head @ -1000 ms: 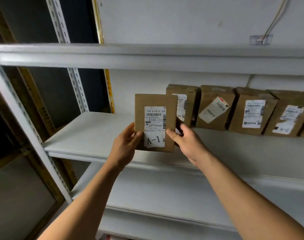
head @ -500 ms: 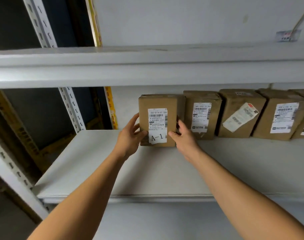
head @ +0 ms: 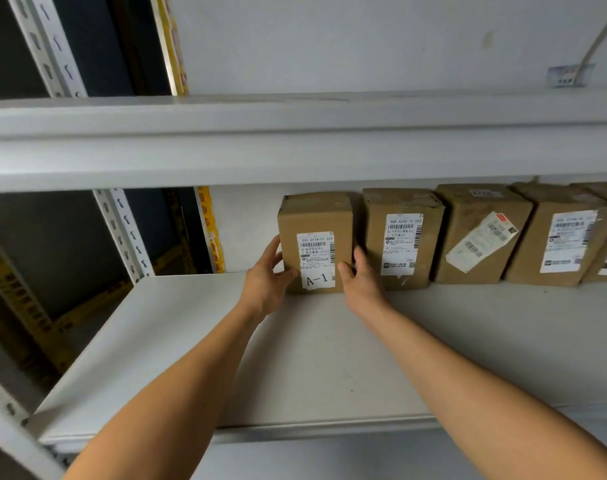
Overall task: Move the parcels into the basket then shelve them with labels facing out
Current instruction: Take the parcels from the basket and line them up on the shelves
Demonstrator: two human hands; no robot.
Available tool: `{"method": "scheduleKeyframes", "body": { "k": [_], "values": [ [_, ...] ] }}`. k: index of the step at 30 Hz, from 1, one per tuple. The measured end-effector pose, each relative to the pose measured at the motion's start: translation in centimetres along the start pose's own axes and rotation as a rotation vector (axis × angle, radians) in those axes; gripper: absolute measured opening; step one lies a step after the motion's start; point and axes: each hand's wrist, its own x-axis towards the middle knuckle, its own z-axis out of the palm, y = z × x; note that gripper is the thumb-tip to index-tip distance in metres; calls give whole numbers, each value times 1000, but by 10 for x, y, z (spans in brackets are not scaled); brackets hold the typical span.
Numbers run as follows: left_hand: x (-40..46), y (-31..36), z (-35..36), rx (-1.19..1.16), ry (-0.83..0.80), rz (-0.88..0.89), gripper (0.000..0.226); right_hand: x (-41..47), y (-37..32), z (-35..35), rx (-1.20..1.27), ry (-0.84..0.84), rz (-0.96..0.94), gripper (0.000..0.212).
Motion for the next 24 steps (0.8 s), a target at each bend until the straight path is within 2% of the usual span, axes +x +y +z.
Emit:
{"method": "scheduleKeyframes", "body": {
  "k": [4, 17, 21, 24],
  "values": [
    [6, -1, 7, 41, 6, 18, 82, 3, 0, -1, 1, 45, -13, 63],
    [3, 4, 11, 157, -6, 15, 79, 1, 1, -3, 15, 69, -11, 60],
    [-6, 10, 10, 157, -9, -36, 78, -7, -2, -8, 53, 41, 23, 63],
    [-18, 17, 9, 239, 15, -113, 74, -18, -1, -15, 144, -11, 53, 67]
  ]
}}
